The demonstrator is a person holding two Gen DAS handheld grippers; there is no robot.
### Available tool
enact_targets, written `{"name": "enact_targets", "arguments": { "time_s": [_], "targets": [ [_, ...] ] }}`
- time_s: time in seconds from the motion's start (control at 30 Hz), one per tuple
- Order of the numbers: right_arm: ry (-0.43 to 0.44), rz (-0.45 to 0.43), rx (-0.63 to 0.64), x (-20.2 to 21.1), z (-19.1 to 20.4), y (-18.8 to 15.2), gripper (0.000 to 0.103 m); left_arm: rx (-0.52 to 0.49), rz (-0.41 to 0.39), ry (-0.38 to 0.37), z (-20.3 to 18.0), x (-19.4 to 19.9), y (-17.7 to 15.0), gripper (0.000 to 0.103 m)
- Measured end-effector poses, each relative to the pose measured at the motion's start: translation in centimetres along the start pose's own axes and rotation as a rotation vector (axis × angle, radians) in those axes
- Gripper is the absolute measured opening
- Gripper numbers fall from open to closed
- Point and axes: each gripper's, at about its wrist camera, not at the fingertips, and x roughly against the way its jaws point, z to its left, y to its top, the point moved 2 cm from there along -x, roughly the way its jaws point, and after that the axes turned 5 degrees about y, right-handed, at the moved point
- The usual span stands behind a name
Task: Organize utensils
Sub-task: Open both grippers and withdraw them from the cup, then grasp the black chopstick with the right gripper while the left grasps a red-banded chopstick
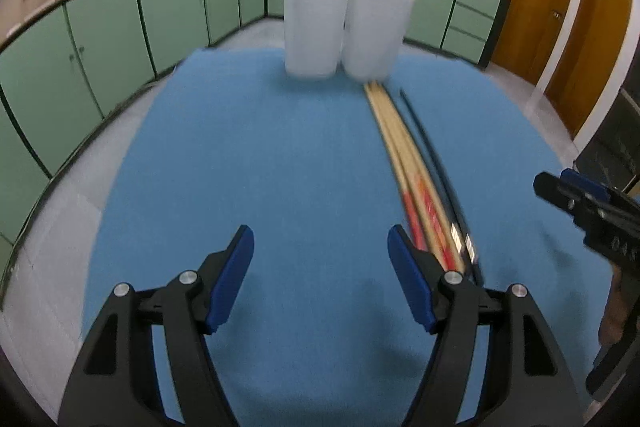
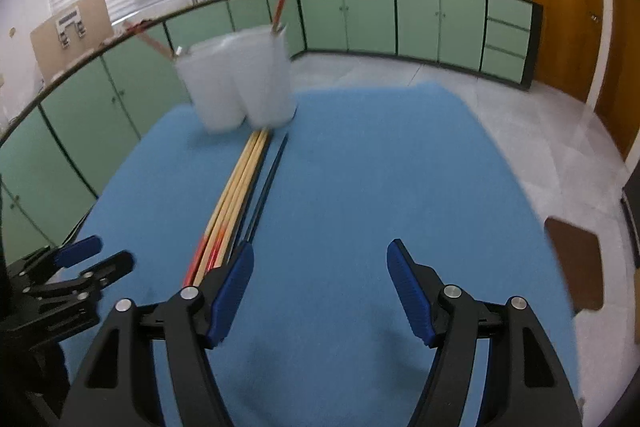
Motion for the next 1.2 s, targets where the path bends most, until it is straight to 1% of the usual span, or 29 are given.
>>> {"name": "enact_targets", "arguments": {
  "time_s": [0.07,0.27,0.43,0.5,0.57,0.67,0.77,0.87,0.97,1.07,1.1,1.13,1.17,1.2],
  "targets": [
    [0.021,0.039,0.012,-0.4,0.8,-1.4,0.068,-0.007,0.024,0.007,0.2,-0.5,-0.9,0.069],
    [0.037,0.092,0.081,-1.1,2.8,-3.4,0.068,-0.002,0.060,0.039,1.4,-1.4,-1.5,0.071],
    [0.044,0.112,0.099,-1.6,3.8,-3.9,0.067,0.020,0.046,0.061,2.0,-1.7,-1.2,0.071],
    [0.041,0.121,0.117,-1.8,4.2,-4.0,0.065,0.023,0.041,0.067,1.4,-1.6,-1.6,0.071],
    [0.009,0.115,0.149,-2.0,4.8,-4.4,0.063,0.021,0.036,0.072,1.2,-1.7,-1.6,0.072],
    [0.001,0.111,0.154,-1.9,4.9,-4.5,0.060,0.022,0.031,0.076,1.0,-1.4,-2.1,0.074],
    [-0.008,0.105,0.142,-1.9,4.4,-4.3,0.052,0.018,0.030,0.081,0.6,-1.4,-2.3,0.075],
    [-0.052,0.093,0.100,-1.6,3.4,-4.3,0.050,0.014,0.029,0.083,0.4,-1.6,-2.2,0.075],
    [-0.030,0.087,0.072,-1.6,2.8,-4.1,0.050,0.016,0.028,0.081,0.3,-1.7,-2.1,0.076],
    [-0.015,0.089,0.082,-1.7,3.2,-4.1,0.050,0.018,0.026,0.075,0.2,-1.6,-2.2,0.076],
    [-0.016,0.091,0.088,-1.8,3.3,-4.1,0.047,0.017,0.025,0.072,0.1,-1.6,-2.2,0.076],
    [-0.020,0.093,0.096,-1.9,3.5,-4.1,0.041,0.016,0.024,0.068,0.0,-1.5,-2.2,0.076],
    [-0.020,0.093,0.104,-2.0,3.6,-4.0,0.037,0.016,0.023,0.064,-0.1,-1.5,-2.2,0.076],
    [-0.013,0.095,0.106,-2.1,3.7,-3.9,0.027,0.016,0.022,0.057,-0.3,-1.4,-2.2,0.076]
  ]
}}
